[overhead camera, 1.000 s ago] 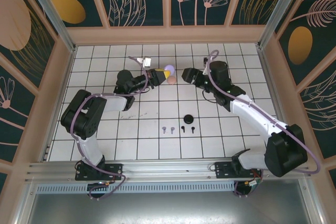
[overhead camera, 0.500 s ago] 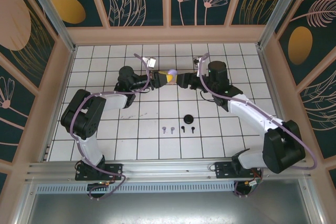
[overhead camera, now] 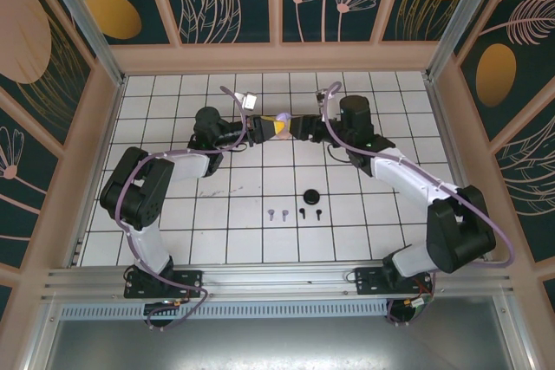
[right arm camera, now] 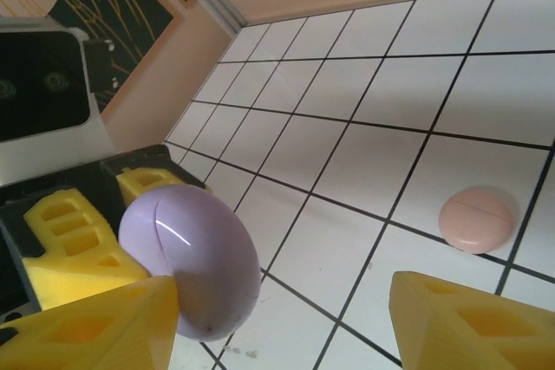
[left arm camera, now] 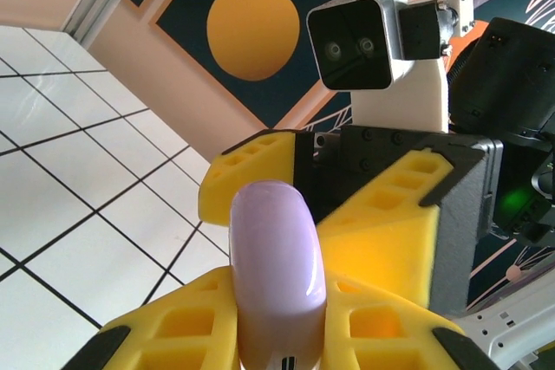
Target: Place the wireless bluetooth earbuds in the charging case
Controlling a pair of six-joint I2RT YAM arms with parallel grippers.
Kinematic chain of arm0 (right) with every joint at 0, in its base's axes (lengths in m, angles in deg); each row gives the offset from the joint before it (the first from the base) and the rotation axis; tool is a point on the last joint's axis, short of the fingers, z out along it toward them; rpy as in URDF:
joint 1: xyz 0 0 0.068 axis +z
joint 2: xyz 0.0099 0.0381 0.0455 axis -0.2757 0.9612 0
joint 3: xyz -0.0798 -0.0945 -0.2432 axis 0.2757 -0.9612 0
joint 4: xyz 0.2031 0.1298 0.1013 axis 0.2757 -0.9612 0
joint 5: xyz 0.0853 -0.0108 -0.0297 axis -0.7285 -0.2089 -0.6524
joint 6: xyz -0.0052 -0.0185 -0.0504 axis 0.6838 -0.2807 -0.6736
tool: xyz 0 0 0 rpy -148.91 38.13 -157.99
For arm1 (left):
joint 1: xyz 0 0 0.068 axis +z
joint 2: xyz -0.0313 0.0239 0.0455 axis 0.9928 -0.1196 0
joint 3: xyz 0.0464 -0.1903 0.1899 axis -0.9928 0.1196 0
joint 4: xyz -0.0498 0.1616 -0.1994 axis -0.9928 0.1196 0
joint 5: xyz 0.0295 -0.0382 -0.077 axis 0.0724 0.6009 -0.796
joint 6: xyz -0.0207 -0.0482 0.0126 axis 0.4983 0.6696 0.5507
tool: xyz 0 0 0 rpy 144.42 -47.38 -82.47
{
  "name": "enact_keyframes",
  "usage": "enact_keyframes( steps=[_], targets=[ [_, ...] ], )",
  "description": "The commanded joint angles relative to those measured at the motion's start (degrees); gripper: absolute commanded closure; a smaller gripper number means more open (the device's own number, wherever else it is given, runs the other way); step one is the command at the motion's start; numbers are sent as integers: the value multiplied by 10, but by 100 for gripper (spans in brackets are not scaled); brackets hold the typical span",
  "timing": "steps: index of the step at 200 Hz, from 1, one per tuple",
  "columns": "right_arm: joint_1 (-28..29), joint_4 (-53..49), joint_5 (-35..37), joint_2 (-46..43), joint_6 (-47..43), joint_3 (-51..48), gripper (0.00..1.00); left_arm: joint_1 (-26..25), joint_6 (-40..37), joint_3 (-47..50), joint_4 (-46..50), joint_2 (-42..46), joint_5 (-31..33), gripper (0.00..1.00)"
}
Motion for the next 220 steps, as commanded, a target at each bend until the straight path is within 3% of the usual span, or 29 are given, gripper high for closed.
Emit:
enact_keyframes(
  steps=[1,115,220],
  targets=[
    [-30,25,22,13,11,-1,36,-3,1,-5,-24,28,-29,100],
    [-32,57,-91,-78,75,-43,37,-3,15,-3,-48,34,-30,100],
    [-11,63,-80,-28,67,-6,49,-4,57,-7,-90,32,-36,100]
  ],
)
